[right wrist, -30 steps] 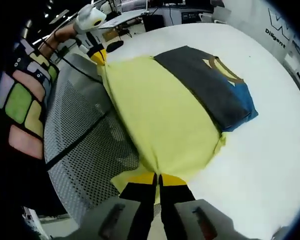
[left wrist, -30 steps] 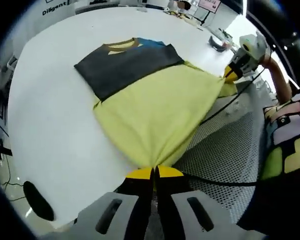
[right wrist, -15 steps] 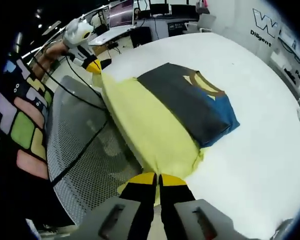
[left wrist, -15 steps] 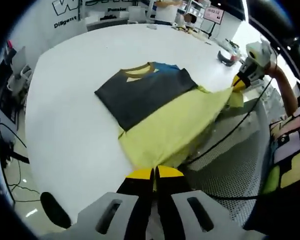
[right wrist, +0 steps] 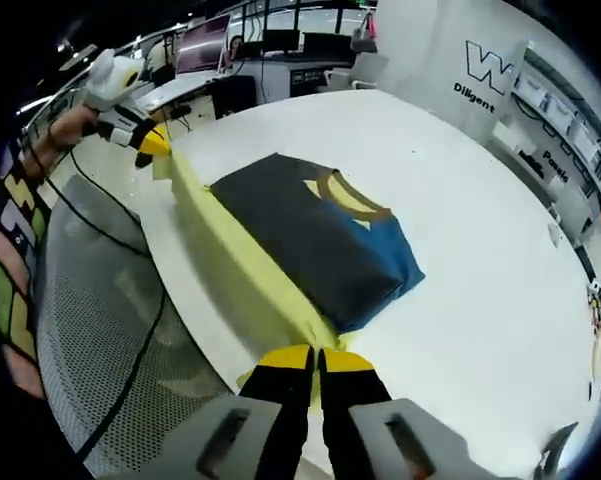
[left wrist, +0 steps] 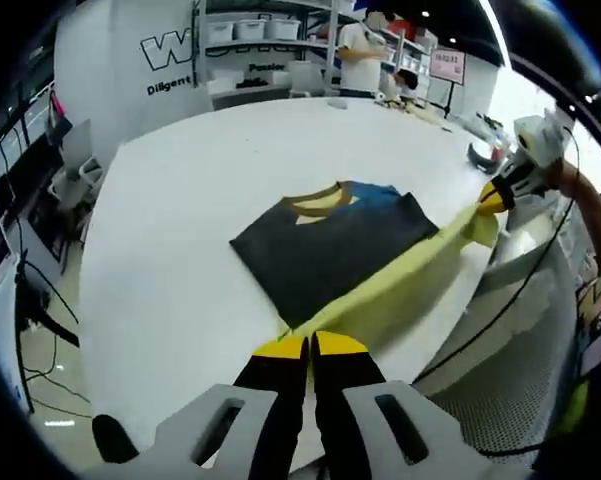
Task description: Fold the garment on the visible template until the final outline fits inside the template.
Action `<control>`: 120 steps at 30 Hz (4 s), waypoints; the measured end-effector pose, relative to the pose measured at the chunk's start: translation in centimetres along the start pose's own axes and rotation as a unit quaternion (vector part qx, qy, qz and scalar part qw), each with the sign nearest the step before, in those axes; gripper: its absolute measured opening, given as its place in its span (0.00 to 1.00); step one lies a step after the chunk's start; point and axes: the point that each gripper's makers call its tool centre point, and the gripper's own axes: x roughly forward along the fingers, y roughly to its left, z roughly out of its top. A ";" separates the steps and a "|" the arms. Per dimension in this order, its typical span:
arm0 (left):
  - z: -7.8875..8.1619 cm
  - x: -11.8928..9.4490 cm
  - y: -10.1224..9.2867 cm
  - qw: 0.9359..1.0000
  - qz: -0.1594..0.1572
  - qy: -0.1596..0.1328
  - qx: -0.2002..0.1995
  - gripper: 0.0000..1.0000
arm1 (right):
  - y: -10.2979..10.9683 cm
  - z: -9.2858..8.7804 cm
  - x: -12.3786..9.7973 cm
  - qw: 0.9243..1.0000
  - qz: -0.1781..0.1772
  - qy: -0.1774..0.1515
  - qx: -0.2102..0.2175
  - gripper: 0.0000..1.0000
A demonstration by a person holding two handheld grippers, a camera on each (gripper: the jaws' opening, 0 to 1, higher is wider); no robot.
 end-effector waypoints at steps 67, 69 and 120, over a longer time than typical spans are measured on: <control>4.5 13.3 7.3 0.997 0.064 -0.006 0.031 0.00 | -10.0 3.6 11.8 0.990 -0.108 -0.053 0.078 0.00; 4.4 13.5 7.3 0.997 0.067 0.000 0.028 0.00 | -10.0 3.4 12.0 0.990 -0.109 -0.053 0.073 0.00; -0.3 12.7 6.5 0.991 0.030 0.101 0.083 0.00 | -6.5 1.3 13.0 0.999 0.008 -0.020 0.025 0.00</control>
